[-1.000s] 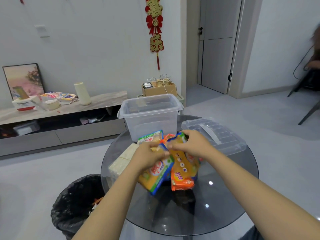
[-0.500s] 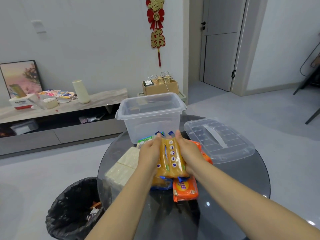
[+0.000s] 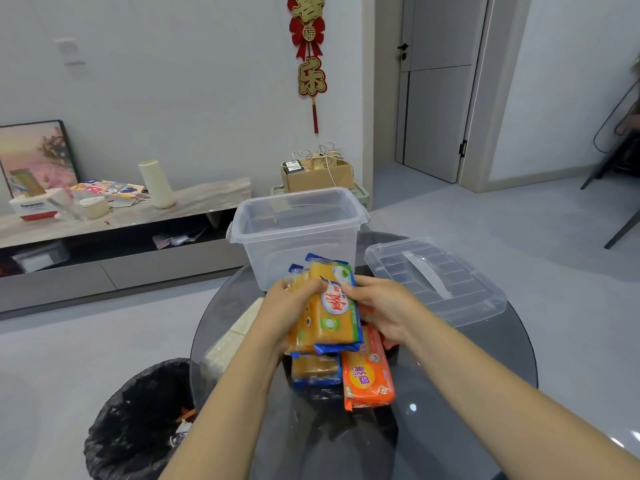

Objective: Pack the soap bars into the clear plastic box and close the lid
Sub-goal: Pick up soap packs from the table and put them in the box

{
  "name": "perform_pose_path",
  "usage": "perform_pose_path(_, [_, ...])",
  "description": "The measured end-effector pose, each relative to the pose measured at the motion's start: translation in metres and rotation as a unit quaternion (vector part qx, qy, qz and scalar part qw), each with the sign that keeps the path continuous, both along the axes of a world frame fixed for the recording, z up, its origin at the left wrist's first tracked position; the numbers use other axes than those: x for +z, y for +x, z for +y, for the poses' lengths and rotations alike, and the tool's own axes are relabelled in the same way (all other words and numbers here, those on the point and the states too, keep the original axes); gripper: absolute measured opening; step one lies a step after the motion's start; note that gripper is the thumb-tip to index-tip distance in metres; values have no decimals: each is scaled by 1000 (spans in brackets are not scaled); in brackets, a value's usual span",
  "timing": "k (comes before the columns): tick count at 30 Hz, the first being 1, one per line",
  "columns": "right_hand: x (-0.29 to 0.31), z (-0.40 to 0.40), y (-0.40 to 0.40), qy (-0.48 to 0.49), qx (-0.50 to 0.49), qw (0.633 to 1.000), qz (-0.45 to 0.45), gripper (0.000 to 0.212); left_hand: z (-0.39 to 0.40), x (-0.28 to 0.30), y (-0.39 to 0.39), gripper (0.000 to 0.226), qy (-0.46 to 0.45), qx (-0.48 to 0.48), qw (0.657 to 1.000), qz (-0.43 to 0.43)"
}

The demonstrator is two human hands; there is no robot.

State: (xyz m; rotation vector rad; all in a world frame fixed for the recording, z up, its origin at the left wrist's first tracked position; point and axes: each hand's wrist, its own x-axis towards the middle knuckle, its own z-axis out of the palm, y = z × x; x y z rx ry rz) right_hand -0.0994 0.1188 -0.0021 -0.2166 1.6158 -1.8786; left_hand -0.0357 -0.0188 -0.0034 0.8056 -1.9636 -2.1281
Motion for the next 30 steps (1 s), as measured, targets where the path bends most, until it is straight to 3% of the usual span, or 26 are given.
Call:
perform_pose_path(4, [9, 2, 1, -5, 86, 996, 21, 33, -2, 17, 3, 38, 180, -36, 980, 75])
perform_pose_path(7, [25, -3, -3, -58, 127, 990, 18, 38, -4, 34, -3, 28, 228, -68, 962, 136])
perform_pose_path(11, [56, -20, -28, -43, 59, 992, 98, 29, -16, 64, -30, 35, 158, -106, 972, 137])
perform_pose_path(15, [85, -51, -67, -2, 34, 985, 169, 19, -44, 95, -72, 31, 79, -144, 985, 61])
perform_pose_path(19, [102, -80, -121, 50, 21, 991, 125, 17, -72, 108, -126, 51, 109, -124, 986, 8])
perform_pose_path(22, [100, -96, -158, 105, 32, 991, 81, 16, -85, 100, -164, 52, 73, -118, 989, -42])
perform_pose_path(26, [84, -114, -196, 150, 34, 988, 20, 12, -104, 82, -208, 37, 17, -141, 986, -92])
perform_pose_path(30, [60, -125, -214, 208, 43, 977, 0, 9, -107, 58, -228, 18, 23, -179, 970, -162])
